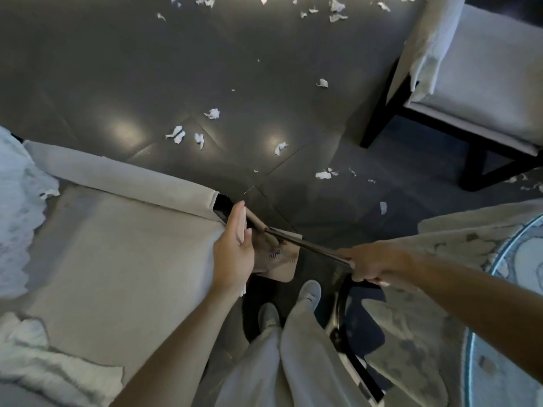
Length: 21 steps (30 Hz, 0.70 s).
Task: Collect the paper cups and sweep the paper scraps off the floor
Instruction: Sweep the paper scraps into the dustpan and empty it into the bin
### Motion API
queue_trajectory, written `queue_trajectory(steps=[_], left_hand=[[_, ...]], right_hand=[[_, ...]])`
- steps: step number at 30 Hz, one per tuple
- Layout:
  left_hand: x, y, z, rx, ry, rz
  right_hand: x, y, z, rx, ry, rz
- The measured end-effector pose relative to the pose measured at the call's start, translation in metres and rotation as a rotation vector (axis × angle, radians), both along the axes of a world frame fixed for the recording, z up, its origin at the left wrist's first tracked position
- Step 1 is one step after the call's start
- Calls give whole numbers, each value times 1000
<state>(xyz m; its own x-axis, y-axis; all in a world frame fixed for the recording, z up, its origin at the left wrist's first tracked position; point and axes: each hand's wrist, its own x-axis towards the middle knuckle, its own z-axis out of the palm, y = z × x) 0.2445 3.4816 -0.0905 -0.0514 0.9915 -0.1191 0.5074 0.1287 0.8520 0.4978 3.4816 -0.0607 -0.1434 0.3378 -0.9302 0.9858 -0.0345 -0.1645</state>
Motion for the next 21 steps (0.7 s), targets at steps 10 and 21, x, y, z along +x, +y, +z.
queue_trajectory(steps=[10,21], left_hand=[[42,39,10,29,9,-243],[119,159,18,121,100,-506]], right_hand=[[69,2,34,-15,17,-434],[145,24,39,166,-166,-775]])
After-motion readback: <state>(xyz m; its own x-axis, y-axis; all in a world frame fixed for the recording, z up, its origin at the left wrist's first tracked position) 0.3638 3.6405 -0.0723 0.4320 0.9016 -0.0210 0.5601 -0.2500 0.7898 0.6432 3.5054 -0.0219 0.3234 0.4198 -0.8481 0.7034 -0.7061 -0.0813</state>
